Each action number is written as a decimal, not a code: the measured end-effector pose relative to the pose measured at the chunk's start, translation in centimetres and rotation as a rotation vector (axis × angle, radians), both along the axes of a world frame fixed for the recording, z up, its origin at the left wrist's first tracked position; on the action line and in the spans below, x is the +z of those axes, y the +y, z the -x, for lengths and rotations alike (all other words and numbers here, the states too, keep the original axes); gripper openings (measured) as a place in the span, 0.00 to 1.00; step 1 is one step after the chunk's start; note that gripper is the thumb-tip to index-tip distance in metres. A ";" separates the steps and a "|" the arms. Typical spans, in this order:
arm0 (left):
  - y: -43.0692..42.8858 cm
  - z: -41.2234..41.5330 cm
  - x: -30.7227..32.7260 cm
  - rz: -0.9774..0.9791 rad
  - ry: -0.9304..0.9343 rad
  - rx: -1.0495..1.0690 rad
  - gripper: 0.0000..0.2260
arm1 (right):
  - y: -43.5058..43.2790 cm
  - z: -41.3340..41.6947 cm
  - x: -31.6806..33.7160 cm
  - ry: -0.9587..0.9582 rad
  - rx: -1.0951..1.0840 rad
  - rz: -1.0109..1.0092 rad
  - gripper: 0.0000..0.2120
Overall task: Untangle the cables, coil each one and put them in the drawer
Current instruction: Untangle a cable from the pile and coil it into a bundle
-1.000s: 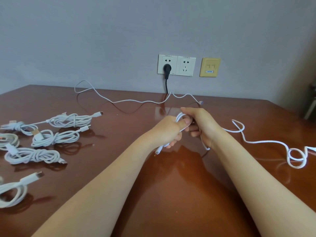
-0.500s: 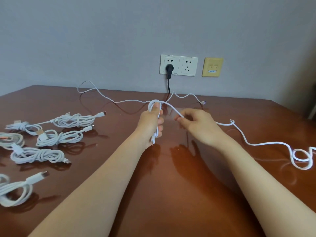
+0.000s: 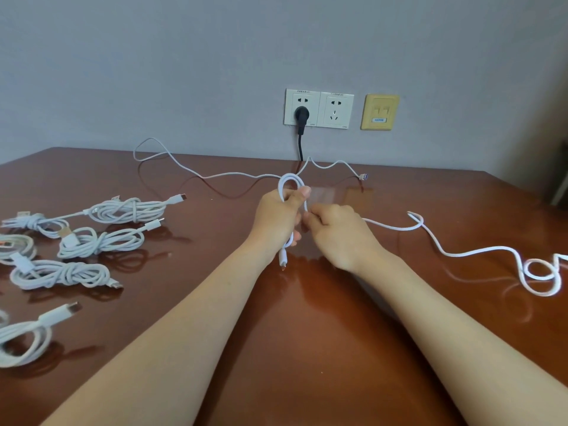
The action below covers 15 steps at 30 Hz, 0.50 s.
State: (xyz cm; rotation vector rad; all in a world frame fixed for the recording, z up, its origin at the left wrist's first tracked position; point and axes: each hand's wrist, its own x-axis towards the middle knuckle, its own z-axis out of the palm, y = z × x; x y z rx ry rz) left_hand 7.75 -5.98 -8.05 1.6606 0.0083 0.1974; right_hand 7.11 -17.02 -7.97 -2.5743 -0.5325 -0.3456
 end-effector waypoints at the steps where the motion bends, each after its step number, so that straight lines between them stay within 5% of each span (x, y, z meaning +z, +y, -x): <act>1: 0.0 0.0 0.0 -0.034 0.002 0.001 0.16 | 0.0 0.0 -0.1 0.003 0.006 0.017 0.13; 15: 0.6 -0.5 -0.2 -0.502 -0.062 0.034 0.17 | 0.1 0.5 0.0 0.082 0.083 0.109 0.08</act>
